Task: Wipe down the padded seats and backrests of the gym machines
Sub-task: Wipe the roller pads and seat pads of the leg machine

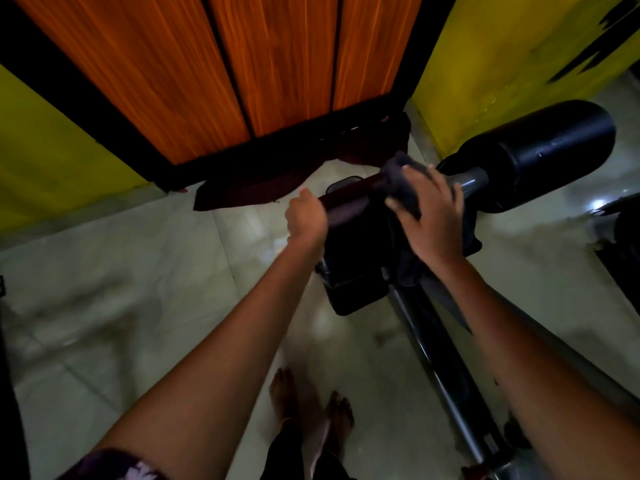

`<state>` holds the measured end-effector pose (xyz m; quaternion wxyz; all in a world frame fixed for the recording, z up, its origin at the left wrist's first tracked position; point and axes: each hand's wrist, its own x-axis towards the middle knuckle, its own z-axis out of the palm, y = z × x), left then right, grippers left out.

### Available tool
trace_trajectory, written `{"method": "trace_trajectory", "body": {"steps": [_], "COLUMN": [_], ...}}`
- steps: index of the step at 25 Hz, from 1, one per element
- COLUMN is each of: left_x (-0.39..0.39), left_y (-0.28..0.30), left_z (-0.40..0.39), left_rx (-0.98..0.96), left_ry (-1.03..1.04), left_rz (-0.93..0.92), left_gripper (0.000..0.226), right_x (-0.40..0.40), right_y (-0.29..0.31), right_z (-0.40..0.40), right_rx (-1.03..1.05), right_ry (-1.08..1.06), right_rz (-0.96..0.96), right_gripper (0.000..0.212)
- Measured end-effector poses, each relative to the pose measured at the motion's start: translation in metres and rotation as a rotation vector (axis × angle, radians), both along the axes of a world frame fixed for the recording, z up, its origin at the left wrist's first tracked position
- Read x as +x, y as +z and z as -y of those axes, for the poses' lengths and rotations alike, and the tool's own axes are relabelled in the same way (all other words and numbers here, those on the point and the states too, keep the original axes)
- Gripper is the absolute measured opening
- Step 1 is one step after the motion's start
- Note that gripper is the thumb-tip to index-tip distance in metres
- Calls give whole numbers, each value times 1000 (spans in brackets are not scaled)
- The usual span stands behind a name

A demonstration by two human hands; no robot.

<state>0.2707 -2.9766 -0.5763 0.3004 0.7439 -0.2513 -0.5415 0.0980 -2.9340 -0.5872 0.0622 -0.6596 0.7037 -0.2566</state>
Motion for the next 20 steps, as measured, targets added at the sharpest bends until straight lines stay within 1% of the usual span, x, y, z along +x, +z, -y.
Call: {"method": "trace_trajectory", "body": {"steps": [1, 2, 3, 4, 6, 7, 8, 10, 11, 12, 13, 15, 16, 17, 18, 20], "left_x": [-6, -11, -14, -16, -18, -17, -17, -19, -19, -19, -18, -15, -14, -12, -9, -5], "left_y": [-4, -8, -12, -12, -19, -23, -27, -32, -32, -33, -36, -44, -48, -52, -55, -52], "left_z": [-5, -13, -23, -35, -54, -58, -58, -57, -59, -62, -68, -82, -87, -89, -89, -87], "left_rx": [-29, -93, -175, -257, -433, -496, -536, -568, -574, -587, -607, -669, -703, -733, -758, -795], "left_ry": [-47, -68, -69, -61, -60, -63, -62, -41, -42, -60, -88, -172, -210, -240, -261, -264], "left_rz": [180, 320, 380, 386, 373, 373, 376, 381, 388, 393, 396, 426, 454, 486, 512, 554], "left_gripper": [44, 43, 42, 42, 43, 44, 46, 51, 52, 52, 52, 53, 55, 56, 57, 56], "right_x": [6, 18, 31, 41, 40, 28, 15, 8, 18, 34, 50, 59, 50, 36, 25, 19], "right_y": [4, 7, 9, 7, 3, 7, 9, 15, 17, 16, 13, 6, 6, 8, 11, 17], "right_z": [6, 7, 4, -1, -14, -10, 1, 23, 28, 25, 17, -3, -8, -5, 2, 19], "right_rx": [22, 41, 37, 19, -12, 1, 30, 111, 137, 124, 86, 5, -18, -18, 9, 74], "right_ry": [-145, -231, -233, -164, 46, 75, 15, -242, -310, -289, -190, 94, 186, 199, 135, -114], "right_rz": [82, 110, 90, 43, -93, -104, -57, 71, 70, 20, -26, -94, -128, -149, -140, -18], "right_gripper": [53, 53, 51, 49, 52, 53, 54, 55, 54, 51, 48, 47, 49, 51, 54, 55]}}
